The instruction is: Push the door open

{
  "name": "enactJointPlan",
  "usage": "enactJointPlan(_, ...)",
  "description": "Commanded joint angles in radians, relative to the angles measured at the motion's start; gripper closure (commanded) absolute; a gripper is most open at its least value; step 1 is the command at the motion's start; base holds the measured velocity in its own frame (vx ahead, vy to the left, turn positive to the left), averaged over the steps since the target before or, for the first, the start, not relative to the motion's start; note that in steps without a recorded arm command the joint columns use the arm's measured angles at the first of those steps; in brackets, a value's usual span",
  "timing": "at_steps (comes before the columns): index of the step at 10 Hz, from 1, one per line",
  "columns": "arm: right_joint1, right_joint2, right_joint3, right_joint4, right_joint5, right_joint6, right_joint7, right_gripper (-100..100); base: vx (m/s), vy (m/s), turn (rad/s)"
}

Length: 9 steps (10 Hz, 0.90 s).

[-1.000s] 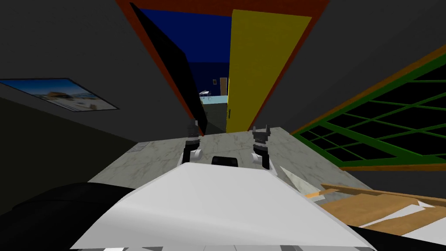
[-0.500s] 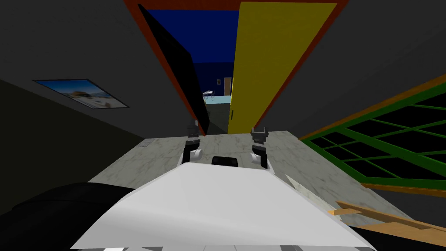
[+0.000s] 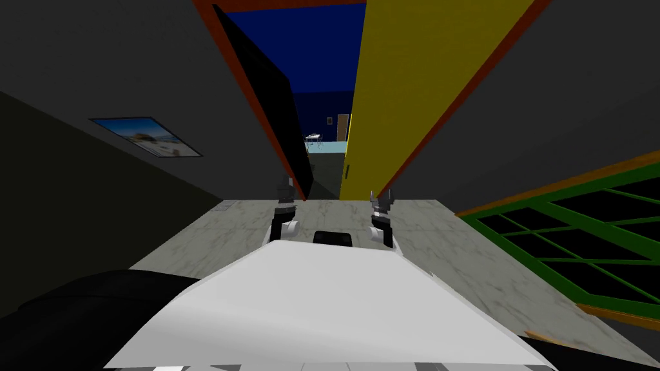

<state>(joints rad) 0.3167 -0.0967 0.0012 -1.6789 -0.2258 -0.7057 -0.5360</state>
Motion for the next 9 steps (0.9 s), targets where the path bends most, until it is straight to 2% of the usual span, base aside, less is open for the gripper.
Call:
enactJointPlan(1,-0.012,-0.001,0.001,0.036,-0.018,-0.008,-0.027,-100,0.099,-0.027,0.151)
enactJointPlan(9,-0.057,0.005,0.009,0.196,-0.102,-0.039,-0.148,-100,0.092,-0.043,0.142)
